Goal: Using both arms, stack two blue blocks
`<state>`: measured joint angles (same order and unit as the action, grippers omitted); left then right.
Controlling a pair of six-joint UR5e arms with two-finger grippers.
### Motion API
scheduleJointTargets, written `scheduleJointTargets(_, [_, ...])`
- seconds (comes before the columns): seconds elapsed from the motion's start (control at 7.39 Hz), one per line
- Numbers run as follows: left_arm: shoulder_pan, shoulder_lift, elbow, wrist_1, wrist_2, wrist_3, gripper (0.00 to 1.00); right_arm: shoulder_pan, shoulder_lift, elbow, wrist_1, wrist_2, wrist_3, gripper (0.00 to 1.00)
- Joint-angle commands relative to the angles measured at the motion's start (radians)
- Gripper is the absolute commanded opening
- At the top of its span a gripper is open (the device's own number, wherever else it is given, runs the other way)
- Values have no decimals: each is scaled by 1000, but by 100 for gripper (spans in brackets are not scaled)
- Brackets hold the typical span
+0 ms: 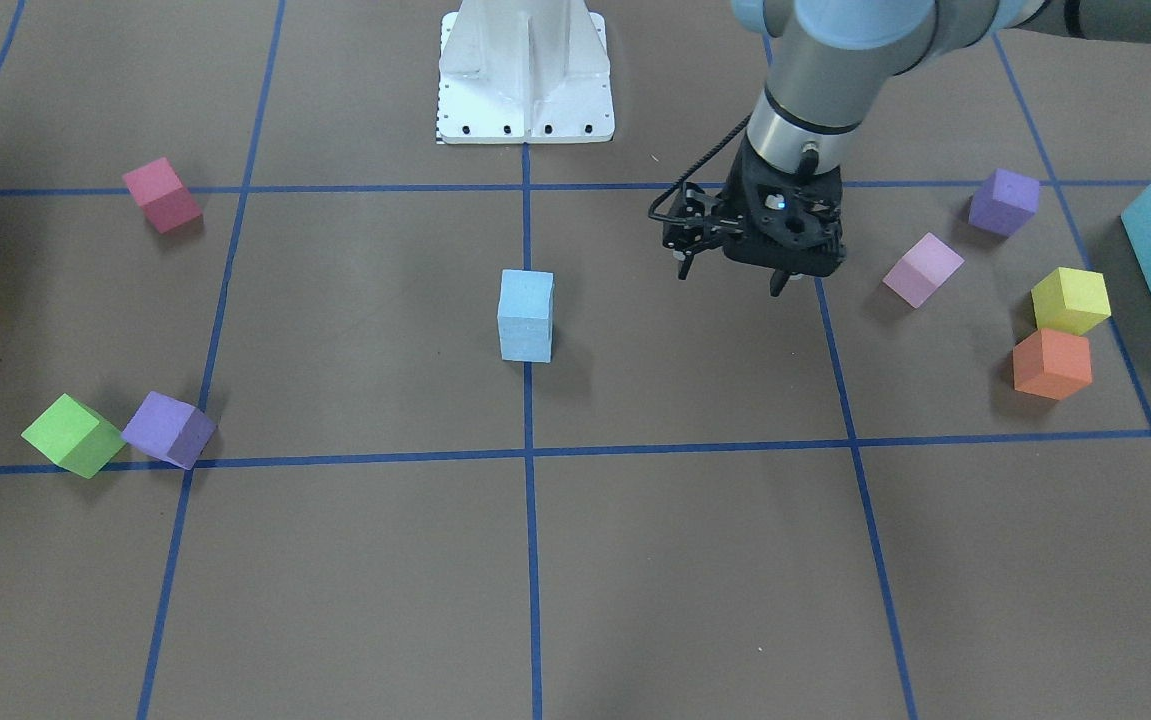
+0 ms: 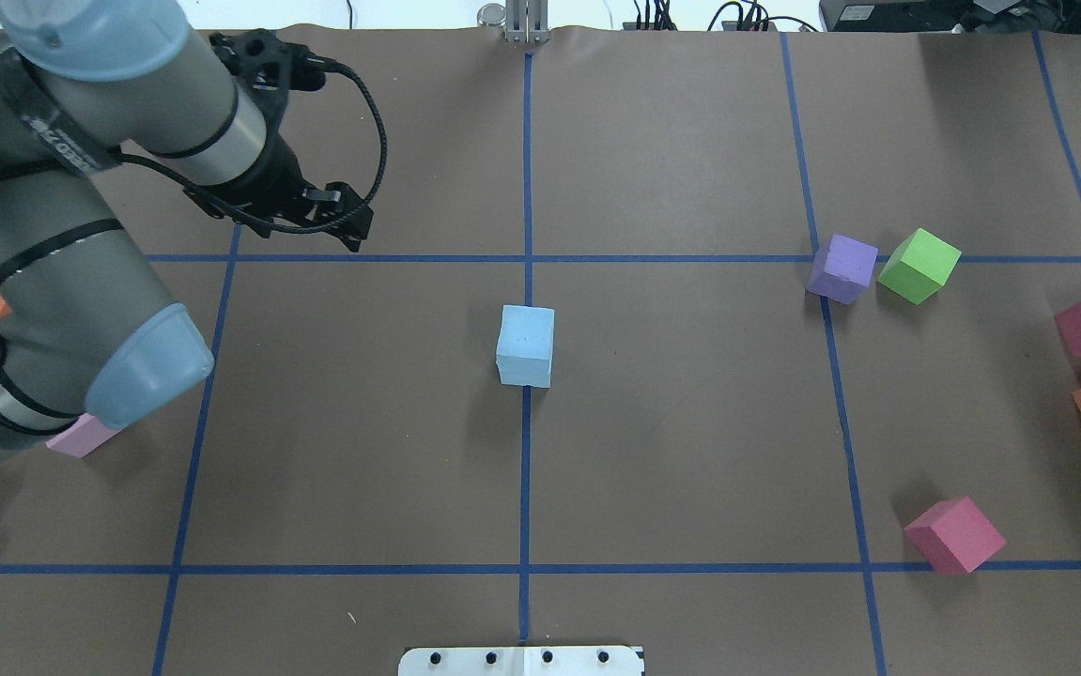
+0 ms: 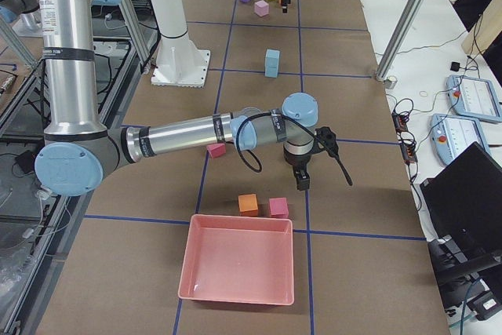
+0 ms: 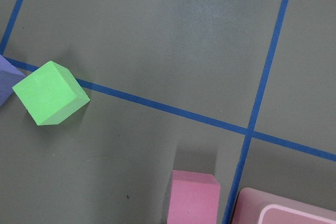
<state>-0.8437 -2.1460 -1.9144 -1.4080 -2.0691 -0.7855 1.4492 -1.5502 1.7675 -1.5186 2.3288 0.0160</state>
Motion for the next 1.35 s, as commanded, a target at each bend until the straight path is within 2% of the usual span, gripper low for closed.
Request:
scheduleJointTargets(0.0, [-162,104,-5,-5,-93,192,98,-1,7,-5,1,0,9,100])
scheduleJointTargets(0.27, [-318,194,12,-9,-185,364,98,-1,7,-5,1,1,10,100])
scheduleJointTargets(0.54, [-440,245,81,-13,-203,504,98,-1,9,-11,1,0,9,100])
scheduleJointTargets(0.81, [-532,245,194,-17,-281,594,98,-1,22,-31,1,-2,9,100])
scheduleJointTargets(0.95, [-563,245,231,-31,-299,597,98,-1,32,-37,1,-2,7,100])
scheduleJointTargets(1.22, [-610,233,366,-115,-301,753,98,-1,42,-45,1,-2,7,100])
